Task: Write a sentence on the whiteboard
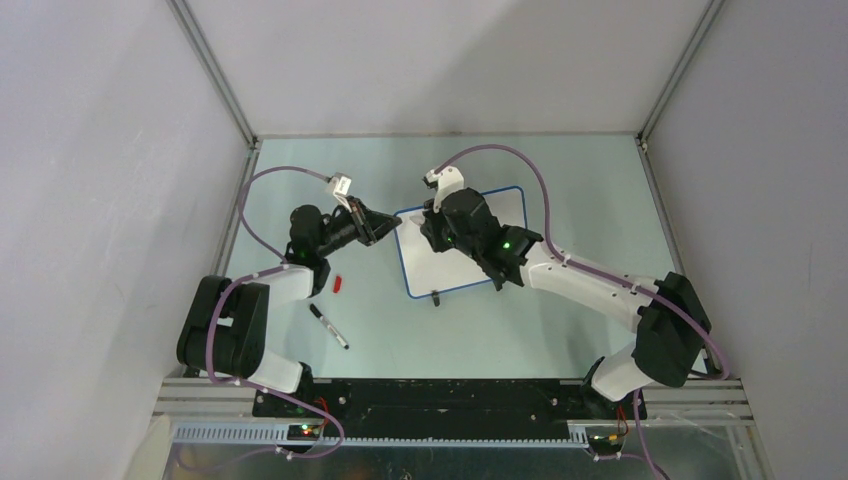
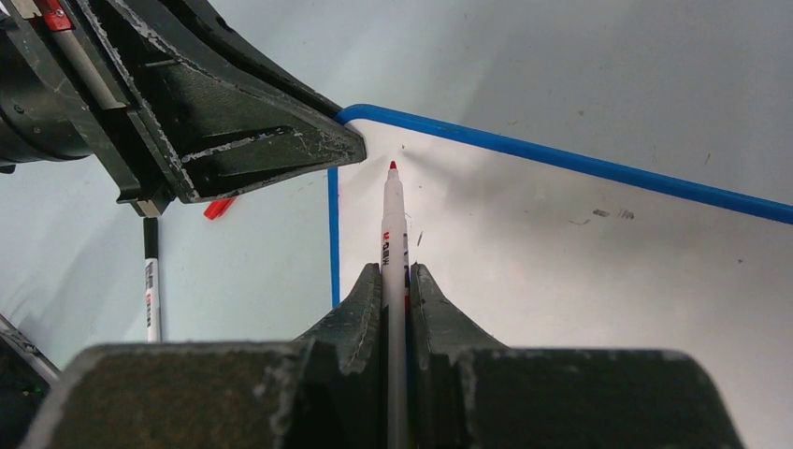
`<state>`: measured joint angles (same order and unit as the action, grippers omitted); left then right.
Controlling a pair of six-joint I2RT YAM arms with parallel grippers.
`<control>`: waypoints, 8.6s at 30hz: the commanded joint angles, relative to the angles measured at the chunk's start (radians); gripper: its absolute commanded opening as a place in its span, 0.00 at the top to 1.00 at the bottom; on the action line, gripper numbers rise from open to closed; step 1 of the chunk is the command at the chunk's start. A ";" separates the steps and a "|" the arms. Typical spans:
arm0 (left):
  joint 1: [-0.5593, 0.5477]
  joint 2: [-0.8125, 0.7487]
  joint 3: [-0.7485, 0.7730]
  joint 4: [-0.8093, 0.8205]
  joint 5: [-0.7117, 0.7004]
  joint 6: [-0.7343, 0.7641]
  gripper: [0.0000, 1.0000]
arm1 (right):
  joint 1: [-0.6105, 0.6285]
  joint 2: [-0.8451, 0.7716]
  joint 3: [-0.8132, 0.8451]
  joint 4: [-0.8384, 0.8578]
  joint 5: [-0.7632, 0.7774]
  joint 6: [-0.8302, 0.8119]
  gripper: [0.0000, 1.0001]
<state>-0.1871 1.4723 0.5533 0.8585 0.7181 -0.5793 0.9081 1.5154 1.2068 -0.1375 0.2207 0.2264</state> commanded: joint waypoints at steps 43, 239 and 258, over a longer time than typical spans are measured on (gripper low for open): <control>0.005 -0.027 0.002 -0.006 0.010 0.019 0.78 | 0.014 0.009 -0.003 -0.091 0.028 0.055 1.00; -0.030 -0.064 0.008 -0.064 -0.008 0.072 0.79 | -0.080 -0.039 -0.055 -0.073 -0.004 0.046 1.00; -0.030 -0.071 0.006 -0.070 -0.009 0.075 0.79 | -0.042 -0.005 -0.060 -0.040 -0.039 0.027 1.00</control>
<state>-0.2066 1.4395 0.5533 0.7750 0.6872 -0.5301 0.8570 1.4979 1.1515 -0.2089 0.1757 0.2680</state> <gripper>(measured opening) 0.214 0.136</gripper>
